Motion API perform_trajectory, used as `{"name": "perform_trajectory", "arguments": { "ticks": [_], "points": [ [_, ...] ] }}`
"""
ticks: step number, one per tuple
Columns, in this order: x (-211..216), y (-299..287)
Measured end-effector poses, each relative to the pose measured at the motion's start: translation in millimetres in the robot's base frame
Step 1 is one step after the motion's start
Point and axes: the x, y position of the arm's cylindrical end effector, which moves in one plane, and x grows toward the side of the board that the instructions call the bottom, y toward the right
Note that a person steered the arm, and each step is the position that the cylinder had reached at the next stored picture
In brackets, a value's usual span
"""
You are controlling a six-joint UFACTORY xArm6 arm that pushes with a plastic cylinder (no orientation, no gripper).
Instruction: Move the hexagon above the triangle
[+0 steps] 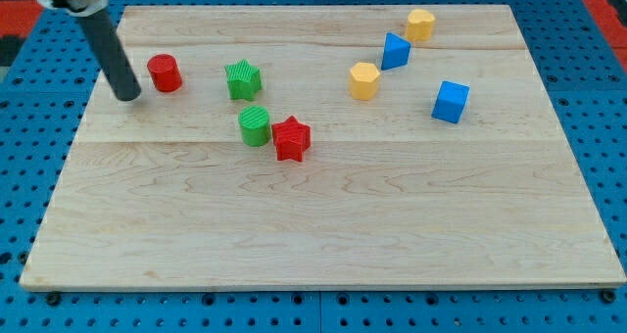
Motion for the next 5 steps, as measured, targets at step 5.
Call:
{"name": "perform_trajectory", "arguments": {
  "ticks": [5],
  "points": [
    [-77.4, 90.0]
  ]
}}
